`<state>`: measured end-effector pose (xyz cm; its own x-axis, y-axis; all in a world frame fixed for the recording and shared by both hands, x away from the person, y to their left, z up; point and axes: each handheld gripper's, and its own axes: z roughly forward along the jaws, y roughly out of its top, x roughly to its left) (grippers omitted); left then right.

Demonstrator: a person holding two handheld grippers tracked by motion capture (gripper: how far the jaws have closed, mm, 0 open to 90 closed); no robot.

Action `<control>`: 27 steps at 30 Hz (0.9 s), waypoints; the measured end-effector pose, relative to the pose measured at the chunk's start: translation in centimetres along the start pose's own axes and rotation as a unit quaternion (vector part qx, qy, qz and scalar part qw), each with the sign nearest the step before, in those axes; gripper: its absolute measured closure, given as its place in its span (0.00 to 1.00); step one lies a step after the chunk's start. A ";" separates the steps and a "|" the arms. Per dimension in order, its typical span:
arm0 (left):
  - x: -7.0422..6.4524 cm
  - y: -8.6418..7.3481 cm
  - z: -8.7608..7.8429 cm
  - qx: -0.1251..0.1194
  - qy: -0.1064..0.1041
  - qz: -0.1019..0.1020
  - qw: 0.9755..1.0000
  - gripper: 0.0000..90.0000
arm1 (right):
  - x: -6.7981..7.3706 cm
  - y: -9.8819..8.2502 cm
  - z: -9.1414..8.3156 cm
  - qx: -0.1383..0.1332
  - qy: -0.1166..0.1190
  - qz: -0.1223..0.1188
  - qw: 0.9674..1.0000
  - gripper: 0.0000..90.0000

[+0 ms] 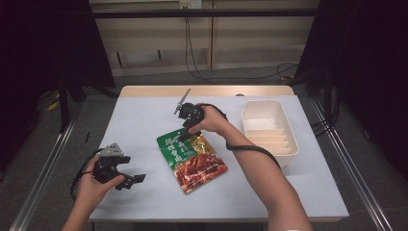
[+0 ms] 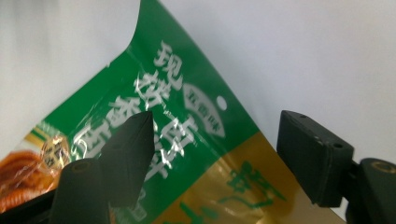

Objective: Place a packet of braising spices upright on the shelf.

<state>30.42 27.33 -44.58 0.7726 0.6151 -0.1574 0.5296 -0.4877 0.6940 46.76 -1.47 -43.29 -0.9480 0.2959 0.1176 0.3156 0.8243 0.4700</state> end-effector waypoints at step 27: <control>0.0 -0.1 0.2 0.002 0.001 0.000 1.000 0.04 | 0.9 -0.9 0.5 0.055 0.019 -0.038 0.998 0.57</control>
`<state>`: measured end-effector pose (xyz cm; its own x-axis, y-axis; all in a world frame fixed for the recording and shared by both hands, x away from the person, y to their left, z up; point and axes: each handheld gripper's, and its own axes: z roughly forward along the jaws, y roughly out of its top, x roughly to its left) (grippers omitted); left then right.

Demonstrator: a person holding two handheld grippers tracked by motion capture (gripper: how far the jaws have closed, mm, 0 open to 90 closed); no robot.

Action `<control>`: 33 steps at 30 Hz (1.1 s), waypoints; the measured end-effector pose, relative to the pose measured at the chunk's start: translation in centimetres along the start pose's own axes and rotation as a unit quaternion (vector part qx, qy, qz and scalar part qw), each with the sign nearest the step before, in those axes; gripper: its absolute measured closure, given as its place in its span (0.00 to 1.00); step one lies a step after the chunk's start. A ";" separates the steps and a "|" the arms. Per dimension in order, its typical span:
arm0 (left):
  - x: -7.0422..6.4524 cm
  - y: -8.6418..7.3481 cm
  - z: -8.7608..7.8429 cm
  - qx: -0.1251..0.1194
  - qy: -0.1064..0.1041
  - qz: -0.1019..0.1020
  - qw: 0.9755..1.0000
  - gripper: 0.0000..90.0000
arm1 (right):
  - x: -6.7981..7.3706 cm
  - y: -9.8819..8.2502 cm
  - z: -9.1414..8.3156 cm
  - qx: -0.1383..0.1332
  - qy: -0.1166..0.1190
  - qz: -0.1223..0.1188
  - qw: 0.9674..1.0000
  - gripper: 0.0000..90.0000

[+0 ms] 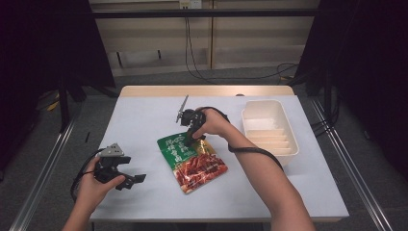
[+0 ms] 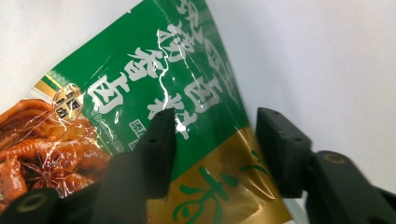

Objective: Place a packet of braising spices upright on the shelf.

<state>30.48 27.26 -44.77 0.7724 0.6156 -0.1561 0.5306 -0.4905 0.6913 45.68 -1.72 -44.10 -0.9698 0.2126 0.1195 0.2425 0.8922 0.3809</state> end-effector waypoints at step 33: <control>-0.1 0.0 0.0 -0.001 0.002 -0.004 1.000 0.04 | -0.7 -1.5 -5.6 0.064 -0.019 0.055 0.996 1.00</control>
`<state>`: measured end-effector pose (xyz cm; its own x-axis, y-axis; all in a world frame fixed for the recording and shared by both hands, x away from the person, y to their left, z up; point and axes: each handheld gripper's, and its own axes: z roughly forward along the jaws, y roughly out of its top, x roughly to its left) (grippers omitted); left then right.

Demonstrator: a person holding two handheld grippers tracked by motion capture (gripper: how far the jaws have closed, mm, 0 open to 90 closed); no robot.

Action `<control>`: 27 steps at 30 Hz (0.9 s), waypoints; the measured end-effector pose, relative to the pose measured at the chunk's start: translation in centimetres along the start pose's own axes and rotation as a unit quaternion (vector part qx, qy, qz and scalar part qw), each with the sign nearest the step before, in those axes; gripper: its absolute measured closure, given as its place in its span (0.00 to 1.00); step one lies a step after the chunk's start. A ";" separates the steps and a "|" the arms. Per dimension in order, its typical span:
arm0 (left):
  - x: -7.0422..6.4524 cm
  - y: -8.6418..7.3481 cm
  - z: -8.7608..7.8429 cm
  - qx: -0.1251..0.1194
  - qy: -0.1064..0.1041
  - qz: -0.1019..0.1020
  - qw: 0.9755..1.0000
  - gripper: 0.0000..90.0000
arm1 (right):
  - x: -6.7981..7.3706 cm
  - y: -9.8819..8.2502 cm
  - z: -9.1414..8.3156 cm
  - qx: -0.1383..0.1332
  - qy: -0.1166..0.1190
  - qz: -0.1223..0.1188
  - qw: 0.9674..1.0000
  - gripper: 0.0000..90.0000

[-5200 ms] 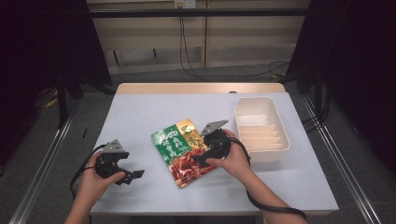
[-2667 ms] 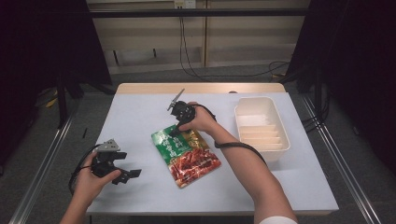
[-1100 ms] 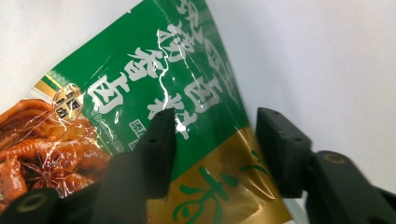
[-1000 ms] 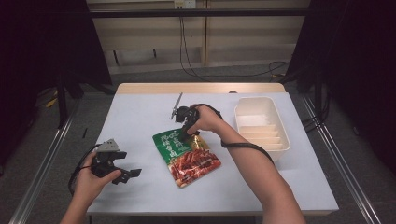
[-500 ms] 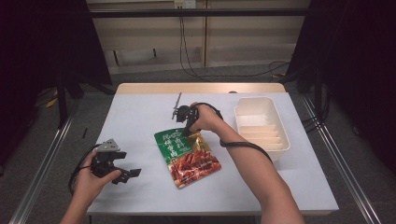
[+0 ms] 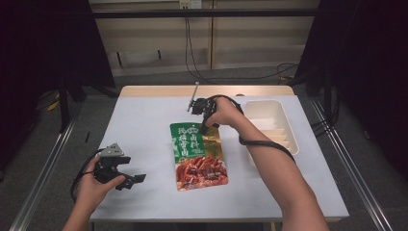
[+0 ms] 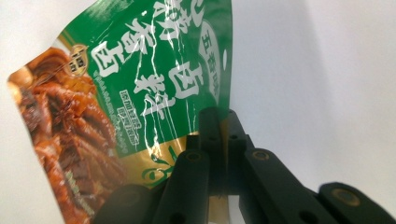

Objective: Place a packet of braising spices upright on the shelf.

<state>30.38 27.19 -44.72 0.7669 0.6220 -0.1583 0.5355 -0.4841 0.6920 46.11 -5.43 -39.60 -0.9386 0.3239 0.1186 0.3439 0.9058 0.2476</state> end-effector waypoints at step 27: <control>-0.3 0.1 0.0 -0.002 -0.001 -0.002 1.000 0.04 | 1.9 -0.7 -9.3 0.010 -0.020 0.029 0.999 1.00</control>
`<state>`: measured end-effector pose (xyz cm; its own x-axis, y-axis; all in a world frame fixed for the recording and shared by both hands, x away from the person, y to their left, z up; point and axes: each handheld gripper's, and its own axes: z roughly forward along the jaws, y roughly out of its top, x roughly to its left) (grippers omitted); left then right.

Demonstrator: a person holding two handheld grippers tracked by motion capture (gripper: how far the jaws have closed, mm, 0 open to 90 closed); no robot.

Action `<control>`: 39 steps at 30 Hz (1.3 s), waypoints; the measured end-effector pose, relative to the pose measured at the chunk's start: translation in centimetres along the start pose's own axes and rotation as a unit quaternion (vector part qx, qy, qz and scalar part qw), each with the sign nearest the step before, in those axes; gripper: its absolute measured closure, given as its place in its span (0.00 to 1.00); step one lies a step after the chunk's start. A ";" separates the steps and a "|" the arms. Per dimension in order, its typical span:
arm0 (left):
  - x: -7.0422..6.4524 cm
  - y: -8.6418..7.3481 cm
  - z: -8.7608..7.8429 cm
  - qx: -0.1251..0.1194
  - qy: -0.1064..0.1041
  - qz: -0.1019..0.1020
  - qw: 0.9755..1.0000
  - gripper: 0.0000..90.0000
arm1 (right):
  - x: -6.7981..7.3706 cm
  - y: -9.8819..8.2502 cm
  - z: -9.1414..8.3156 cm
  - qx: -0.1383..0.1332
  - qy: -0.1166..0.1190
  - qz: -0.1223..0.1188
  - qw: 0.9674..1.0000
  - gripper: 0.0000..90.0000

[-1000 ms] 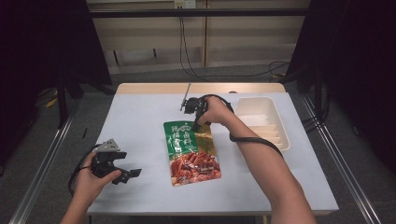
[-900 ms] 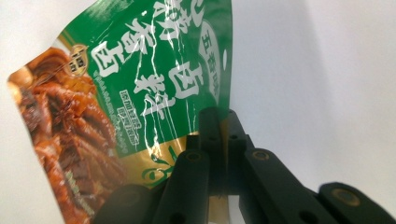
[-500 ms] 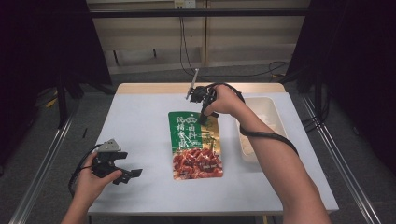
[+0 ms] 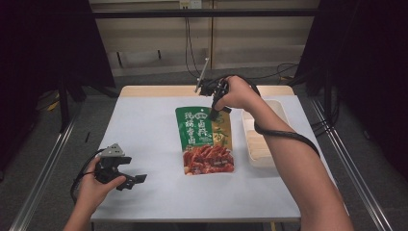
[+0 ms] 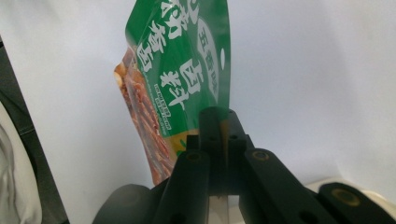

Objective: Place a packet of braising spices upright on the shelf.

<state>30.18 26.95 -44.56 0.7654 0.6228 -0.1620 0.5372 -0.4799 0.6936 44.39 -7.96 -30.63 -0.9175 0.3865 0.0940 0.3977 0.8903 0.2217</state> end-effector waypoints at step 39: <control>0.5 -0.3 0.5 0.005 -0.005 -0.007 1.000 0.04 | -1.2 -1.4 -7.5 0.011 -0.023 0.073 0.997 1.00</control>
<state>30.62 27.08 -45.18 0.7613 0.6236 -0.1778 0.5513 -0.4781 0.6838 44.96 -11.46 -23.74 -0.8489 0.5227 0.0786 0.5276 0.8287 0.1868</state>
